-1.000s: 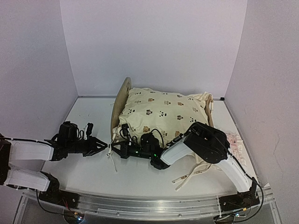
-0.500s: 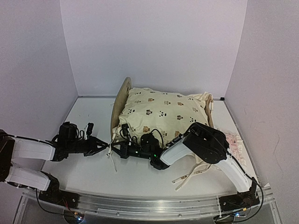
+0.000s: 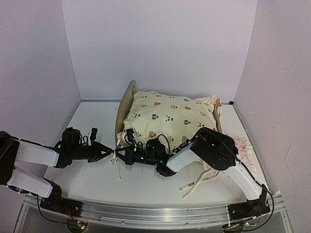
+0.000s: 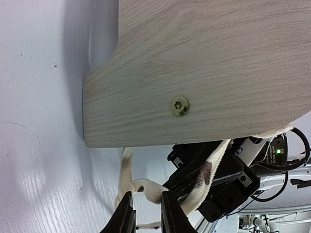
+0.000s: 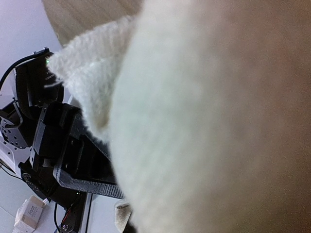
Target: Set up the pet bed
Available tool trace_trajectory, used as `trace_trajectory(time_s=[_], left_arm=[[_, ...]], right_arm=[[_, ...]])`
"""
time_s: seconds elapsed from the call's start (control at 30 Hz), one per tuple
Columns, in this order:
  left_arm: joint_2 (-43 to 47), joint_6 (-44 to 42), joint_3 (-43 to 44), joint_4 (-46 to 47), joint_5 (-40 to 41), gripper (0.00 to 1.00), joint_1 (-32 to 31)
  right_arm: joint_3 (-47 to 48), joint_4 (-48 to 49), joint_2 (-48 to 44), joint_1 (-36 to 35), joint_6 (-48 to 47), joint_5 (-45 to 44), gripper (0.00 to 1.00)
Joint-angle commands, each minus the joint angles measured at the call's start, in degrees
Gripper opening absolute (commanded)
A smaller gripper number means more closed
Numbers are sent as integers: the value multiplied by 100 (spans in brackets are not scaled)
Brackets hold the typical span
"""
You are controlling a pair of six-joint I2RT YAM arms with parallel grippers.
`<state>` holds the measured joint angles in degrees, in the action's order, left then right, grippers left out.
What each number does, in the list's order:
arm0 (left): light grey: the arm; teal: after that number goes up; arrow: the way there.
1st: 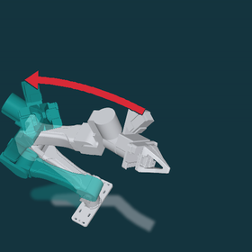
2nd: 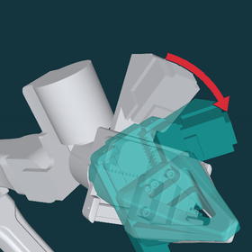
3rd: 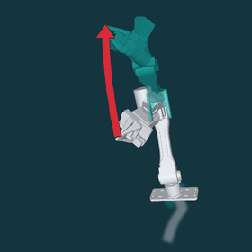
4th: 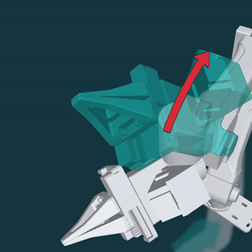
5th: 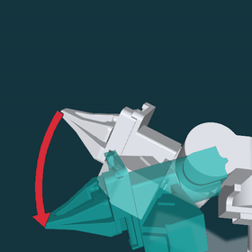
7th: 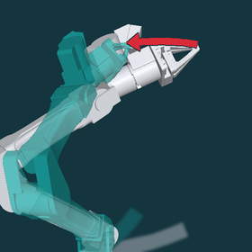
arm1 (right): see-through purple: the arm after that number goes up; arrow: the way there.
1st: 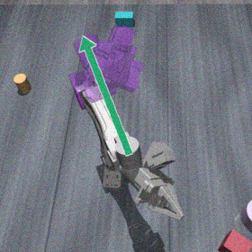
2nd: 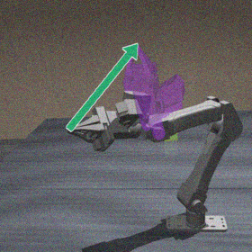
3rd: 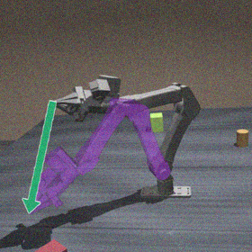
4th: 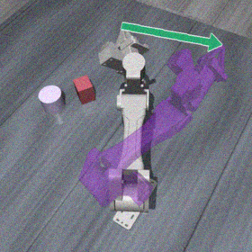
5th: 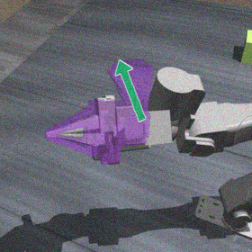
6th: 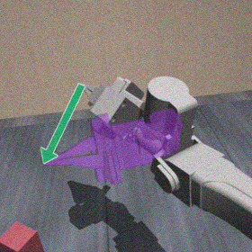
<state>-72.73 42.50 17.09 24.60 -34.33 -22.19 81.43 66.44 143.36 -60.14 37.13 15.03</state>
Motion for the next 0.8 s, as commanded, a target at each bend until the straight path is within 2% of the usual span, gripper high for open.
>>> trace_trajectory(time_s=[0.0,0.37,0.77], left_arm=[[-48,74,-46,463,-267,19,4],[-196,219,-135,905,-461,16,4],[-278,387,-136,1222,-649,7,4]], right_arm=[[185,-26,183,60,119,34,0],[225,-26,208,56,141,29,0],[218,5,212,55,147,17,0]])
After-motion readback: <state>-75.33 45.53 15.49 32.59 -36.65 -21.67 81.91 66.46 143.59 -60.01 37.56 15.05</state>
